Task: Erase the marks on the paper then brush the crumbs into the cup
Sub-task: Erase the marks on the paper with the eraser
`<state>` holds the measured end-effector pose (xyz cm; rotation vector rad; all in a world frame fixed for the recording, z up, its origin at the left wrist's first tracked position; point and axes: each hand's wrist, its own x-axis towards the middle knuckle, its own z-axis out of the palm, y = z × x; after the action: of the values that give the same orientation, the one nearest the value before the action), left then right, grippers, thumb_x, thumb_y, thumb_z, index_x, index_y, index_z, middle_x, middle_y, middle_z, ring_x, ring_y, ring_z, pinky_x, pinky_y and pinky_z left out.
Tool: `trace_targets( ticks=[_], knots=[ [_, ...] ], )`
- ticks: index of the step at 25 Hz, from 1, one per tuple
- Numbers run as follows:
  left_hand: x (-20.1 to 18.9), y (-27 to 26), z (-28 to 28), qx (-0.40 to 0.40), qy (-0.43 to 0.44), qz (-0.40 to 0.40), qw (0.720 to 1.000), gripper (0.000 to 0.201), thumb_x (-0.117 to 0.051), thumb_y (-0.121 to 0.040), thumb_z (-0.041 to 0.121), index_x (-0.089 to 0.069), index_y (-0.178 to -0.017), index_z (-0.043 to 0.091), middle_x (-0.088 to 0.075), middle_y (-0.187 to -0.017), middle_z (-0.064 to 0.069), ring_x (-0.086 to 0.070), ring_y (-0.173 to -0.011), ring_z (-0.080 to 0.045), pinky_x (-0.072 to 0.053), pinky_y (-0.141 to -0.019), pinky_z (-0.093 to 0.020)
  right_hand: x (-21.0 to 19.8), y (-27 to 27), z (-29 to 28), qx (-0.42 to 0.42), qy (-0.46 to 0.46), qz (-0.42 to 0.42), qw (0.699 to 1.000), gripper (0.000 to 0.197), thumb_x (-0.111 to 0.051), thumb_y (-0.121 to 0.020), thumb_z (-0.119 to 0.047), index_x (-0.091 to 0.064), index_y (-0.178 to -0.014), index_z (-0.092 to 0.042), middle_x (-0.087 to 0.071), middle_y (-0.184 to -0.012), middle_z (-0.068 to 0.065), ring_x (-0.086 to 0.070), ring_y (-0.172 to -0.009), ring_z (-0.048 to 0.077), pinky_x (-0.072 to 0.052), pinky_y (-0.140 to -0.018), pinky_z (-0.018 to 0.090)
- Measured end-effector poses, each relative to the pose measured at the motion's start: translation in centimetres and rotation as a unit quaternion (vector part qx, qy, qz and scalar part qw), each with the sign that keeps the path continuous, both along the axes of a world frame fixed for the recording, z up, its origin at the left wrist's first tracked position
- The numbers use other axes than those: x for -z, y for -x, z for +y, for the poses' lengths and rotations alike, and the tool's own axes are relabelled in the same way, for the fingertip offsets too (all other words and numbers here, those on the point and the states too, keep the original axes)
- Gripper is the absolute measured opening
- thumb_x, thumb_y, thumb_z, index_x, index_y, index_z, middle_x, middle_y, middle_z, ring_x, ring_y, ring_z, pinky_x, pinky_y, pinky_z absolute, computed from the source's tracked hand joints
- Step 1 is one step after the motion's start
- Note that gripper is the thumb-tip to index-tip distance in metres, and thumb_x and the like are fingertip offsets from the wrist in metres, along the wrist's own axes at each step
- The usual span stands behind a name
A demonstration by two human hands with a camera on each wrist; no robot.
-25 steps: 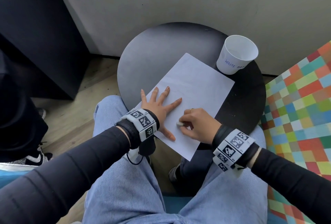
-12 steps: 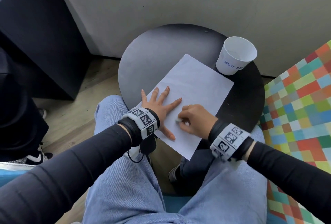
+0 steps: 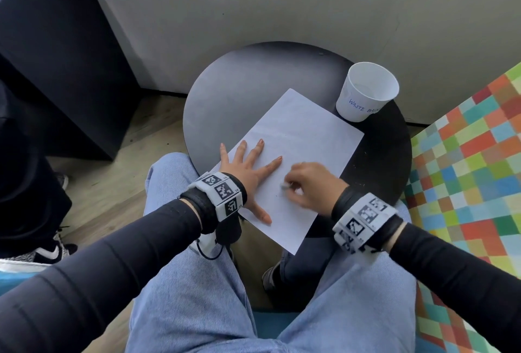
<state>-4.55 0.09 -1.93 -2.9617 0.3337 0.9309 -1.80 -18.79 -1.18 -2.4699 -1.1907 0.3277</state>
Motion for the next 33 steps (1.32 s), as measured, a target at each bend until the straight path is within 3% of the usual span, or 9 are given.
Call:
trace_targets(
  ticks=[3,5,10,16,19,21,24,28,33],
  knots=[
    [-0.3,-0.2,0.8,-0.011,0.024,0.013,1.000,0.128,-0.068,-0.061,0.081,0.020,-0.150,0.049,0.031,-0.159,-0.002,0.021,-0.148,-0.036,0.004,-0.106,-0.077,-0.7,-4.9,-2.5,0.182,-0.004,-0.015,0.983,0.008,-0.064,-0.084,-0.014,-0.063,-0.077,-0.009,-0.055,-0.059,-0.002,-0.051,-0.060,0.020,-0.047,-0.067,0.031],
    [-0.5,-0.4,1.0,-0.022,0.031,0.013,0.999,0.115,-0.064,-0.072,0.077,0.015,-0.151,0.048,0.026,-0.161,0.001,0.017,-0.149,-0.032,0.001,-0.108,-0.077,-0.8,-6.2,-3.6,0.225,-0.003,0.003,0.974,0.006,-0.061,-0.088,-0.018,-0.061,-0.091,-0.013,-0.055,-0.058,-0.004,-0.050,-0.060,0.014,-0.044,-0.068,0.029],
    [-0.7,-0.9,-0.6,-0.030,-0.014,-0.007,0.999,0.105,-0.051,-0.077,0.081,0.015,-0.151,0.048,0.017,-0.163,-0.004,0.010,-0.150,-0.034,0.003,-0.108,-0.076,-0.2,-8.5,-2.0,0.188,-0.013,0.034,0.982,0.007,-0.064,-0.087,-0.018,-0.064,-0.091,-0.012,-0.059,-0.068,0.000,-0.047,-0.060,0.002,-0.032,-0.059,0.011],
    [-1.0,-1.9,-1.9,-0.010,-0.072,-0.028,0.997,0.118,-0.060,-0.070,0.083,0.012,-0.154,0.043,0.000,-0.160,-0.012,0.003,-0.148,-0.038,0.006,-0.104,-0.078,0.4,-9.5,-1.3,0.165,0.007,0.045,0.985,0.006,-0.068,-0.083,-0.019,-0.067,-0.087,-0.014,-0.060,-0.067,-0.001,-0.049,-0.058,0.003,-0.036,-0.060,0.015],
    [-1.1,-2.6,-2.7,0.059,-0.100,-0.045,0.992,0.131,-0.065,-0.067,0.080,0.013,-0.157,0.024,0.012,-0.164,-0.009,0.017,-0.149,-0.037,0.008,-0.107,-0.073,0.1,-9.9,-1.2,0.172,-0.003,0.046,0.984,0.004,-0.069,-0.080,-0.017,-0.068,-0.083,-0.014,-0.060,-0.065,-0.001,-0.049,-0.057,0.004,-0.039,-0.061,0.016],
    [-1.3,-3.1,-3.0,0.085,-0.096,-0.036,0.991,0.138,-0.070,-0.066,0.076,0.015,-0.156,0.014,0.019,-0.164,-0.005,0.014,-0.150,-0.036,0.006,-0.113,-0.067,0.1,-10.0,-1.1,0.189,-0.021,0.031,0.981,0.003,-0.069,-0.080,-0.017,-0.068,-0.081,-0.015,-0.060,-0.064,0.001,-0.049,-0.055,0.004,-0.038,-0.059,0.013],
    [-1.3,-3.5,-3.2,0.076,-0.080,-0.023,0.994,0.142,-0.075,-0.064,0.072,0.016,-0.156,0.012,0.020,-0.164,-0.004,0.005,-0.151,-0.037,0.003,-0.116,-0.063,0.0,-9.7,-1.1,0.169,0.001,0.035,0.985,0.002,-0.070,-0.080,-0.017,-0.068,-0.080,-0.016,-0.060,-0.063,-0.002,-0.049,-0.054,0.003,-0.035,-0.059,0.007],
    [-1.3,-3.5,-3.3,0.080,-0.092,-0.025,0.992,0.142,-0.075,-0.065,0.071,0.016,-0.155,0.011,0.020,-0.164,-0.005,0.003,-0.150,-0.039,0.002,-0.116,-0.062,-0.3,-10.3,-0.4,0.179,0.009,0.012,0.984,0.003,-0.069,-0.078,-0.014,-0.070,-0.080,-0.016,-0.060,-0.063,-0.002,-0.049,-0.056,0.007,-0.034,-0.060,0.013],
    [-1.2,-3.5,-3.3,0.080,-0.090,-0.020,0.993,0.142,-0.076,-0.065,0.071,0.017,-0.155,0.011,0.020,-0.163,-0.005,0.005,-0.150,-0.039,0.002,-0.117,-0.062,-0.5,-10.1,-0.3,0.153,0.038,0.025,0.987,0.004,-0.069,-0.077,-0.014,-0.071,-0.079,-0.016,-0.057,-0.062,-0.006,-0.050,-0.059,0.010,-0.032,-0.060,0.003]
  ],
)
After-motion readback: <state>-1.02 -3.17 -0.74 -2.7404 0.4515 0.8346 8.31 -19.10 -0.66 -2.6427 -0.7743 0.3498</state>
